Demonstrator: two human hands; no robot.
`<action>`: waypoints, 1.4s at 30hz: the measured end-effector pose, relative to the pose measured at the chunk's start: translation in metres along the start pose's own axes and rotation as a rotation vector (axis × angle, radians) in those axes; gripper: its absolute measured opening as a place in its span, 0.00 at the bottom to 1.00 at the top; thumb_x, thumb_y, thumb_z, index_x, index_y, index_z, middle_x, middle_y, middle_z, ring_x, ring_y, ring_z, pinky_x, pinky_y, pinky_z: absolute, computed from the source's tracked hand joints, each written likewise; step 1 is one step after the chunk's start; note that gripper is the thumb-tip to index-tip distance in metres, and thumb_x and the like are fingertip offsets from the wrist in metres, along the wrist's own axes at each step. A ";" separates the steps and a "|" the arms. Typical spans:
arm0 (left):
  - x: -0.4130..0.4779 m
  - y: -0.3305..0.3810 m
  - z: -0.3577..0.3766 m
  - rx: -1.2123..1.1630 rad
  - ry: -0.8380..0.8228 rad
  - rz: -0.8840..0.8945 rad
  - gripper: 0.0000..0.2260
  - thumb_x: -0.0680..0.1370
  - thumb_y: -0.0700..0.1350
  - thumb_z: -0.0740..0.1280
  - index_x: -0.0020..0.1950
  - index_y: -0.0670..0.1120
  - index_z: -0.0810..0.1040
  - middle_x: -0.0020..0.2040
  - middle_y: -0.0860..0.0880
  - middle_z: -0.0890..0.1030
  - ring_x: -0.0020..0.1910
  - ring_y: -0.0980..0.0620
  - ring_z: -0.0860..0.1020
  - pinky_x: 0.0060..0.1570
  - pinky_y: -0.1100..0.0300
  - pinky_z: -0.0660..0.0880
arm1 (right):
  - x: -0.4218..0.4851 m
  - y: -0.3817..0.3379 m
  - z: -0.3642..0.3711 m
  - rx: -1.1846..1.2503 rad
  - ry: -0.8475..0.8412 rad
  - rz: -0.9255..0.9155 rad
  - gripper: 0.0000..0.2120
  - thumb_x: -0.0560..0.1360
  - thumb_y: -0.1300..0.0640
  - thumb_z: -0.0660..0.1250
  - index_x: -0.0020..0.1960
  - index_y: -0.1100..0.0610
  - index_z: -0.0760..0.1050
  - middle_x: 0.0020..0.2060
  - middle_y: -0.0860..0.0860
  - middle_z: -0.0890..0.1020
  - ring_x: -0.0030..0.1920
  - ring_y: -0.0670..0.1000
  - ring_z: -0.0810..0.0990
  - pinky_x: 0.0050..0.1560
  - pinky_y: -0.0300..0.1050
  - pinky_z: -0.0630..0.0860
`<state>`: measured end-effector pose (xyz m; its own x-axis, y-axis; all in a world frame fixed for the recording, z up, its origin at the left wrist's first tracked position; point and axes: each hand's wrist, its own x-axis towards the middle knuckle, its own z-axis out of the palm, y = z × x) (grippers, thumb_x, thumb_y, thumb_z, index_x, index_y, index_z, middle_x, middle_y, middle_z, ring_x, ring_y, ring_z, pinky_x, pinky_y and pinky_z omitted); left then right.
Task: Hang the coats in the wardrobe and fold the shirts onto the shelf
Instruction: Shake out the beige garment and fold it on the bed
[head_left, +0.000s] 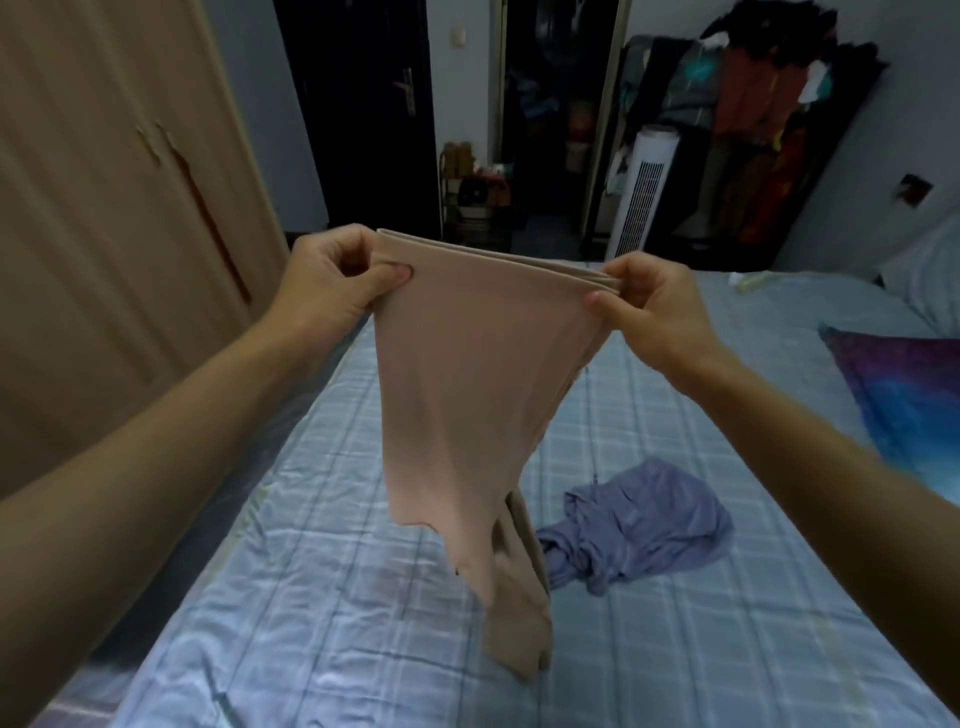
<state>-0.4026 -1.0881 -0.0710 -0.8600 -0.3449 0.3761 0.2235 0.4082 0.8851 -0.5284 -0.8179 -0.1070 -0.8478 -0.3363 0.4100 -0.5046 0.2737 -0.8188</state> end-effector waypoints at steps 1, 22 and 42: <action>-0.002 -0.005 -0.001 0.000 -0.001 -0.003 0.02 0.76 0.34 0.69 0.47 0.39 0.79 0.40 0.47 0.79 0.38 0.61 0.78 0.40 0.68 0.76 | -0.001 0.003 0.004 0.002 -0.012 0.010 0.05 0.75 0.65 0.70 0.49 0.57 0.79 0.41 0.57 0.84 0.41 0.52 0.84 0.47 0.51 0.83; 0.087 -0.164 -0.009 -0.026 0.014 -0.140 0.03 0.74 0.38 0.73 0.46 0.43 0.83 0.45 0.38 0.83 0.42 0.51 0.81 0.44 0.56 0.80 | 0.078 0.102 0.104 0.060 -0.065 0.157 0.07 0.73 0.65 0.71 0.46 0.54 0.80 0.40 0.54 0.84 0.40 0.50 0.82 0.44 0.44 0.80; 0.273 -0.483 0.124 0.211 -0.001 -0.364 0.03 0.74 0.40 0.71 0.41 0.47 0.80 0.37 0.45 0.79 0.35 0.54 0.75 0.35 0.58 0.73 | 0.229 0.397 0.251 -0.171 0.067 0.394 0.08 0.70 0.65 0.71 0.43 0.52 0.79 0.34 0.46 0.81 0.33 0.43 0.76 0.38 0.36 0.72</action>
<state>-0.8018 -1.2748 -0.4300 -0.8659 -0.4978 0.0494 -0.1936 0.4245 0.8845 -0.8824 -1.0129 -0.4394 -0.9870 -0.1183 0.1089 -0.1549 0.5167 -0.8421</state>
